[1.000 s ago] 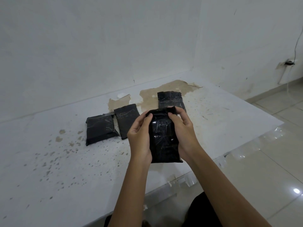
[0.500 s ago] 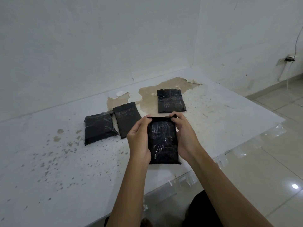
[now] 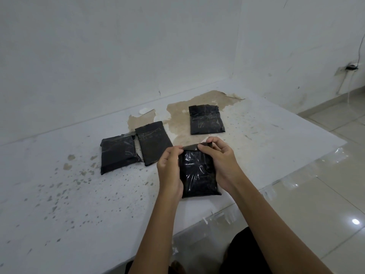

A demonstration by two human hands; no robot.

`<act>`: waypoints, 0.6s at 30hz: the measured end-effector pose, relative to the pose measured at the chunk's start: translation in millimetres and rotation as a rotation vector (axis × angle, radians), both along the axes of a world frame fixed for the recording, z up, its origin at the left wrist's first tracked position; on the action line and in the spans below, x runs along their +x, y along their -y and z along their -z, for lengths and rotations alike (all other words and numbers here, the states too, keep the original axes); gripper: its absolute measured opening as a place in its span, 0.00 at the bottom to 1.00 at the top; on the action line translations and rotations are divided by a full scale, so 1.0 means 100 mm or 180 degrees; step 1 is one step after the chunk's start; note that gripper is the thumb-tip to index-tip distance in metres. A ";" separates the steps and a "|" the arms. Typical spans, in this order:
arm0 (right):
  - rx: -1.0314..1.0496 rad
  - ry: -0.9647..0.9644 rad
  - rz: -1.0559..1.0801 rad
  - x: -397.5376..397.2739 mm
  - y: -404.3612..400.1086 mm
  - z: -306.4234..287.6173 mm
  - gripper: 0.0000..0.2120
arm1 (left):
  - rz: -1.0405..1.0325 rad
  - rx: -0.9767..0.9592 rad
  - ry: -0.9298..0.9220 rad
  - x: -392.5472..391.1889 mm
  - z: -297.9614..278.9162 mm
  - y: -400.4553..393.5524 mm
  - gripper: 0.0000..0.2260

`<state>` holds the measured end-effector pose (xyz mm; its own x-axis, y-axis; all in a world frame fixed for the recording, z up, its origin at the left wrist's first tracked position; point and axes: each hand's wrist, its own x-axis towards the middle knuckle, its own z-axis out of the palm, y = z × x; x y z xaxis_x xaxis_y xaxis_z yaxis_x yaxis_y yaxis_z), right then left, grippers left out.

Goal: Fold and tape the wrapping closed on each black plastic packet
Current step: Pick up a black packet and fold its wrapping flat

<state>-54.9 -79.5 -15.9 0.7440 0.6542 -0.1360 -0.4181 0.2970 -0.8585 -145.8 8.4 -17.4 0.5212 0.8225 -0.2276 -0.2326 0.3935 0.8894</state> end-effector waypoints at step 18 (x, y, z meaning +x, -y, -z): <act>-0.0725 0.0655 0.0183 -0.03 0.01 0.27 0.13 | -0.0164 0.0079 -0.0147 0.11 0.16 0.08 0.11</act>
<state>-57.8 -80.8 -42.7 0.8060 0.5803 -0.1170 -0.2167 0.1053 -0.9705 -134.9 0.5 -33.0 0.4674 0.8537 -0.2296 -0.2106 0.3598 0.9090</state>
